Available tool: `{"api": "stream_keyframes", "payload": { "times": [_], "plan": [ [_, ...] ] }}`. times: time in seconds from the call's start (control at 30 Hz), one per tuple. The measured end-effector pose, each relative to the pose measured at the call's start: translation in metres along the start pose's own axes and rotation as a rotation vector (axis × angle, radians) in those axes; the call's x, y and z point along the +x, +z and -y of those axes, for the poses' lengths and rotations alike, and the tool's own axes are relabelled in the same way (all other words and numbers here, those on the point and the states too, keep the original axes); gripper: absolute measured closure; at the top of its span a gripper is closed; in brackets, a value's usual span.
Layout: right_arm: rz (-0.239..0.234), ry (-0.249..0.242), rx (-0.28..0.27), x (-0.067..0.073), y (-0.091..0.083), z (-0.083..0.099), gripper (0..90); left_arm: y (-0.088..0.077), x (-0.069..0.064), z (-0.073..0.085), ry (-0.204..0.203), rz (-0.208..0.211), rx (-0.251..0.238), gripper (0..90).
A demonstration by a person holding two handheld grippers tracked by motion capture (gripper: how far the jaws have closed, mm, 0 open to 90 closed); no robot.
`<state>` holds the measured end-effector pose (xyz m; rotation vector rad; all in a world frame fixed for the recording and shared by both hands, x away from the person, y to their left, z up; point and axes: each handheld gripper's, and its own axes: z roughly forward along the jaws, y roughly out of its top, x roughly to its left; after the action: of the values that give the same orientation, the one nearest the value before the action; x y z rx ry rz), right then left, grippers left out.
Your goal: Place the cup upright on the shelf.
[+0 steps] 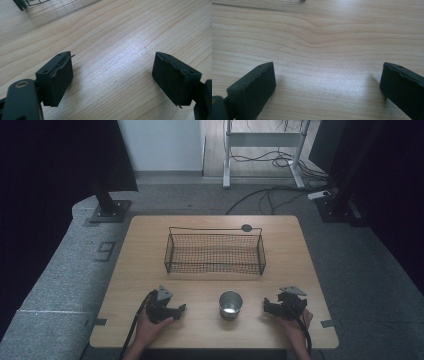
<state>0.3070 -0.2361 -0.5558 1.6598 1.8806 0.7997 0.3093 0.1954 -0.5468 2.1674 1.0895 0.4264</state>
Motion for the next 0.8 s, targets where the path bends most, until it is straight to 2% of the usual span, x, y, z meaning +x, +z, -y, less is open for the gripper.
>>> {"api": "stream_keyframes", "payload": {
  "times": [0.47,0.53,0.8],
  "plan": [
    [-0.032,-0.010,-0.023,0.003,-0.006,0.002,10.9,0.000,0.000,0.000,0.000,0.000,0.000,17.0],
    [-0.060,-0.002,-0.045,0.004,-0.010,0.001,12.5,0.000,0.000,0.000,0.000,0.000,0.000,17.0],
    [-0.103,-0.023,-0.103,0.009,-0.024,-0.001,13.2,0.000,0.000,0.000,0.000,0.000,0.000,17.0]
  ]
}}
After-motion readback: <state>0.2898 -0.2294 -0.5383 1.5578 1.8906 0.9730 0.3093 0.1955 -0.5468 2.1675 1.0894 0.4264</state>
